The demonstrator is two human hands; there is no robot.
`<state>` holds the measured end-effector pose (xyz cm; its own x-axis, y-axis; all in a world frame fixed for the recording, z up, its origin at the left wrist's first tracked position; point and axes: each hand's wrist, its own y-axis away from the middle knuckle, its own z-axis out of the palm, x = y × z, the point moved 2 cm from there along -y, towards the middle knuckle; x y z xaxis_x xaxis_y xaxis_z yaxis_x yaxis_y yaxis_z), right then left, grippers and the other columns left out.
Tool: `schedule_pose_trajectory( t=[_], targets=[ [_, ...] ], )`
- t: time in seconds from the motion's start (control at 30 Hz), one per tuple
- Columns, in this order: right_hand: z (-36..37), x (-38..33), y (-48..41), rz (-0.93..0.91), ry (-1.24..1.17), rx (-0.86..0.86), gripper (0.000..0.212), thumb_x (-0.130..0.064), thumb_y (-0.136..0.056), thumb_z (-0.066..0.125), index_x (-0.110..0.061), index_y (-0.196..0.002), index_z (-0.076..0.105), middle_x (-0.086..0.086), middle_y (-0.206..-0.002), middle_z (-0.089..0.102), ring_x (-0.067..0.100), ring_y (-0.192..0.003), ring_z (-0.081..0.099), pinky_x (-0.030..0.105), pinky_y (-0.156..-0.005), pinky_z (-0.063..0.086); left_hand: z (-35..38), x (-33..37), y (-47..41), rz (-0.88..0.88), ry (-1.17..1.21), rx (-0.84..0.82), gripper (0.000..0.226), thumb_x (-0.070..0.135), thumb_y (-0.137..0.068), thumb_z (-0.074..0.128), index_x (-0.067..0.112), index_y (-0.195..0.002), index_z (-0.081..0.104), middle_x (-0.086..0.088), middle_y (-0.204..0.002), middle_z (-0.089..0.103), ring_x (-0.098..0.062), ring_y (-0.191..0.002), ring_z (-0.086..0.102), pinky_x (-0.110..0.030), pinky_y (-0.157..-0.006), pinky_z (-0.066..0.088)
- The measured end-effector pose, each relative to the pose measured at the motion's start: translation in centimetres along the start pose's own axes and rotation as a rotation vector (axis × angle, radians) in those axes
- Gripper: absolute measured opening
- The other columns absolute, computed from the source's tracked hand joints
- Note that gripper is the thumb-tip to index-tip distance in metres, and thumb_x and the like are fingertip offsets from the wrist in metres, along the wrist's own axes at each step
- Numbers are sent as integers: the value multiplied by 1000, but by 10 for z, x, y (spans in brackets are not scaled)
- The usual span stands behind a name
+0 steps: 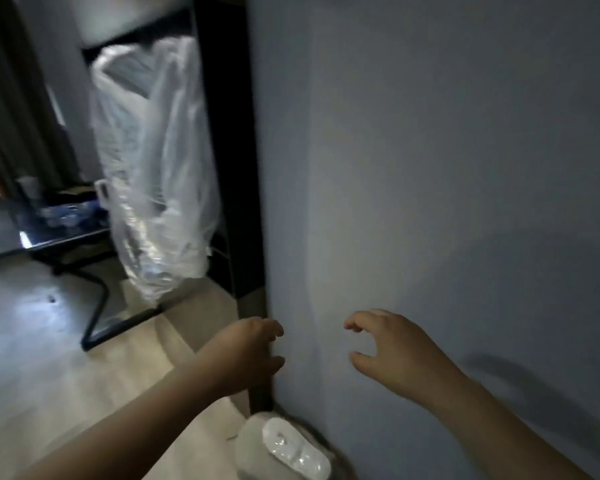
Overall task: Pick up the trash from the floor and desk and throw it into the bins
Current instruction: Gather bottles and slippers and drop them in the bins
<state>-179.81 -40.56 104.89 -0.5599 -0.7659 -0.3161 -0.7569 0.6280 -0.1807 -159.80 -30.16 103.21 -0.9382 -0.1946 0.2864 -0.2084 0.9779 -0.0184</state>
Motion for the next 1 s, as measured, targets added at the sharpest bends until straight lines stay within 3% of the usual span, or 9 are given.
schedule_pose_trajectory(
  t=[0.2,0.33,0.4,0.47,0.53,0.73,1.0],
  targets=[
    [13,-164,-75,-248,-81,25,41,-36,-86,64,-29,-126,55,-11,-122,58,5,-107,55,21,-90,45,-99,-119,99,-174,-30,222,47,43,-84,65,32,-128,52,13,-123,58,-5,-109,57,-25,-94,49],
    [37,-265,-109,-383,-117,39,39,-38,-84,65,-30,-121,59,-14,-118,59,3,-108,55,19,-90,44,-141,-192,171,-267,-59,327,33,41,-83,66,36,-114,56,22,-108,55,6,-93,54,-3,-78,43],
    [50,-309,-125,-440,-153,44,39,-36,-81,68,-28,-118,61,-12,-116,62,4,-107,57,20,-90,45,-158,-223,203,-341,-47,378,32,43,-83,66,36,-112,55,19,-111,57,3,-95,56,-8,-78,46],
    [62,-346,-139,-488,-182,32,38,-36,-79,69,-28,-116,63,-11,-112,65,5,-105,59,23,-91,47,-172,-251,231,-421,-57,421,39,44,-83,65,30,-118,56,13,-115,59,-3,-101,58,-21,-84,50],
    [72,-379,-152,-532,-193,23,37,-38,-80,67,-30,-116,63,-13,-110,65,4,-102,59,27,-90,48,-184,-275,250,-470,-61,463,43,46,-83,64,30,-122,55,14,-118,58,-2,-102,57,-24,-86,50],
    [97,-439,-197,-656,-219,-18,34,-37,-82,67,-27,-114,63,-12,-107,64,5,-99,58,27,-87,49,-194,-330,265,-571,-44,522,49,49,-83,64,33,-127,51,18,-120,55,0,-103,56,-22,-88,51],
    [124,-457,-286,-761,-230,-41,38,-37,-83,65,-26,-119,61,-11,-110,63,6,-102,59,29,-89,50,-202,-391,228,-687,-58,592,48,51,-80,65,34,-124,53,16,-117,57,1,-100,57,-24,-86,53]
  ],
)
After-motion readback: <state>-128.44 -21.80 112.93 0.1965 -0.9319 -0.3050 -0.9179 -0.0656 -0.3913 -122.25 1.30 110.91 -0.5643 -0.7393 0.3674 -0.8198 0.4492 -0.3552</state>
